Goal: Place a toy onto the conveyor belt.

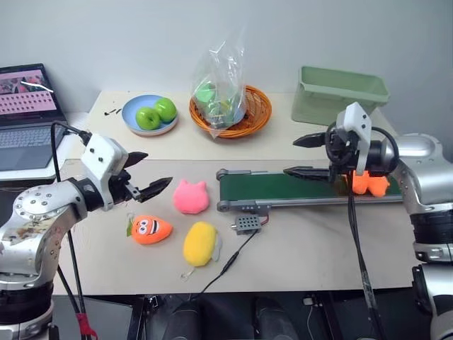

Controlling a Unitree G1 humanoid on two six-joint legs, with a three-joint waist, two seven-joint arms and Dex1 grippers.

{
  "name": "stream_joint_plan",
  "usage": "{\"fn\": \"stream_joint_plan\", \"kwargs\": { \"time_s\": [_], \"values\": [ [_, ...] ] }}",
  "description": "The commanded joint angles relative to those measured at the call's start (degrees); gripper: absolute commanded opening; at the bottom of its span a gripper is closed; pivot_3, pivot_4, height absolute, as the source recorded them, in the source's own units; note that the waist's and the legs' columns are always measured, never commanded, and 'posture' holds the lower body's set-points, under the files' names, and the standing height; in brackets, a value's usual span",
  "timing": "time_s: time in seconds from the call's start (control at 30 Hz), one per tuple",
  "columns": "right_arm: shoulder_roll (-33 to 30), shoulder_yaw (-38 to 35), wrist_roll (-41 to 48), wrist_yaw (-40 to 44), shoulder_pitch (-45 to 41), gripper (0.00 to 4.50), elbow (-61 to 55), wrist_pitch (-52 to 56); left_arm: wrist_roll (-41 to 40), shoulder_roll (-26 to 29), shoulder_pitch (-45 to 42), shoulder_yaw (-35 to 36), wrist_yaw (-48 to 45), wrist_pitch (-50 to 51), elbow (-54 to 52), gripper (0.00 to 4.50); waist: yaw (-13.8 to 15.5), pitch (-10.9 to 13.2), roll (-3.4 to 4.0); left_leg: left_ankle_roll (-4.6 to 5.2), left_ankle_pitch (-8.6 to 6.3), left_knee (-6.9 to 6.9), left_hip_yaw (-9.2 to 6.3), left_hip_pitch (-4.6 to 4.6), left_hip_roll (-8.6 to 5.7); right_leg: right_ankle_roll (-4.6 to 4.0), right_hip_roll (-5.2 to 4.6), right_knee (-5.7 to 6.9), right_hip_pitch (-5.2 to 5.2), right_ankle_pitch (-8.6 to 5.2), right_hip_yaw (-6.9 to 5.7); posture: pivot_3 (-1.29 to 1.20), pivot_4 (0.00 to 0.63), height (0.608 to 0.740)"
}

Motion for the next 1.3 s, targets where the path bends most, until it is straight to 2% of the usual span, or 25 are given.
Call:
{"fn": "stream_joint_plan", "kwargs": {
  "time_s": [0.03,0.37,0.5,0.83,1.3],
  "values": [
    [0.22,-1.57,0.26,0.21,-2.24,4.5,-0.49,-1.28,-1.82,-0.48,-2.22,0.97,2.25,0.07,-1.72,4.38,0.0,0.0,0.0,0.0,0.0,0.0,0.0,0.01,0.0,0.0,0.0,0.01,0.0,0.0,0.0,0.0,0.15,0.74],
    [2.68,-5.03,4.1,-1.38,-2.12,4.5,-1.86,1.17,-6.79,-3.6,-7.31,1.51,6.63,1.08,0.32,4.38,0.0,0.0,0.0,0.0,0.0,0.0,0.0,0.0,-0.01,0.0,-0.01,-0.01,0.01,0.0,0.01,0.0,0.15,0.74],
    [2.41,-5.0,3.91,-1.35,-2.08,4.5,-1.81,1.22,-13.86,-4.12,-8.79,1.79,5.5,4.62,-1.59,4.38,-0.01,0.0,-0.01,0.0,0.0,0.0,-0.01,0.01,-0.01,-0.01,0.0,0.01,0.02,0.0,0.01,0.0,0.15,0.74],
    [2.44,-4.76,3.4,-0.97,-2.57,4.5,-1.41,0.93,-15.01,-1.61,-9.08,-3.04,3.33,3.78,-1.5,4.38,-0.11,0.0,-0.01,0.0,0.0,0.0,0.0,0.02,-0.02,0.0,0.0,0.0,0.01,0.0,0.02,0.0,0.15,0.74],
    [1.24,-5.15,3.49,0.66,-1.51,4.5,-2.2,0.85,-14.23,-0.57,-6.35,-0.96,4.87,2.27,-1.31,4.38,-0.09,0.0,-0.01,0.0,0.0,0.0,0.0,0.01,-0.02,0.0,0.0,-0.01,0.01,0.0,0.02,0.0,0.15,0.74]
  ]
}}
